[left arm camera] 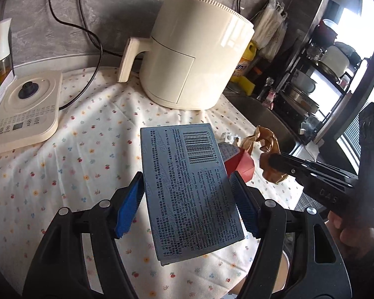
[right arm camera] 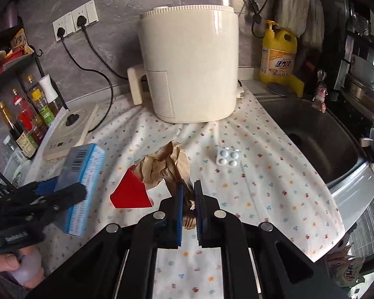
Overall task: Collect trash
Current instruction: 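Hold the box in the left tool while the right tool lifts the brown paper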
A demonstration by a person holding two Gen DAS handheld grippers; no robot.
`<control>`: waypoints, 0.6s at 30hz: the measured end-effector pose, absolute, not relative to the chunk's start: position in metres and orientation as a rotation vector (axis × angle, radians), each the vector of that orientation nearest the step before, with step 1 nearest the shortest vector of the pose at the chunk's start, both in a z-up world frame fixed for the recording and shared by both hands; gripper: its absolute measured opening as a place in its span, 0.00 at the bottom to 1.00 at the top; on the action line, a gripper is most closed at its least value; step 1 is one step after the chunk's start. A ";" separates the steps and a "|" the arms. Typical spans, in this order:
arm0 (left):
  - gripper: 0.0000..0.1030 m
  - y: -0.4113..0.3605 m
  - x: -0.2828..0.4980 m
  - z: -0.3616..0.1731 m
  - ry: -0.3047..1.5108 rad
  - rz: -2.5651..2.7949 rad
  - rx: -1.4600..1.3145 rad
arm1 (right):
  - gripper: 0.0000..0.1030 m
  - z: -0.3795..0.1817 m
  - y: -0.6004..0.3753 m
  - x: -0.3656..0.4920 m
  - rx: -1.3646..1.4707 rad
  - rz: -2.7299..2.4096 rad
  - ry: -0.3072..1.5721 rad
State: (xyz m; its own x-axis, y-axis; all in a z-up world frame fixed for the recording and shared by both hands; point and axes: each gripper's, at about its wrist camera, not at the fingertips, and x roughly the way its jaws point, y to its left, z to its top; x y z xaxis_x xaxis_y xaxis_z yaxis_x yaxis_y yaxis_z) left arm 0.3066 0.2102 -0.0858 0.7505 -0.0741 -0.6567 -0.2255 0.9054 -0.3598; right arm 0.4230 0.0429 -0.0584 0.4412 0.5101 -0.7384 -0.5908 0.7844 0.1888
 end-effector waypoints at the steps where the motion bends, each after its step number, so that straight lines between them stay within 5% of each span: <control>1: 0.68 0.210 0.311 -0.088 0.732 0.079 -0.433 | 0.09 -0.056 0.043 0.422 -0.058 0.715 0.892; 18: 0.68 0.192 0.332 -0.103 0.768 -0.013 -0.438 | 0.09 -0.044 0.028 0.418 0.080 0.699 0.911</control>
State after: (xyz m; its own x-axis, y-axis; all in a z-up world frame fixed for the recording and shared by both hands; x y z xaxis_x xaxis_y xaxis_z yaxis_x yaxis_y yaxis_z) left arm 0.3321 0.1919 -0.1031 0.7235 -0.1686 -0.6694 -0.1465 0.9102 -0.3875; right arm 0.4176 0.0276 -0.0439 0.4102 0.5870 -0.6979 -0.5219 0.7787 0.3483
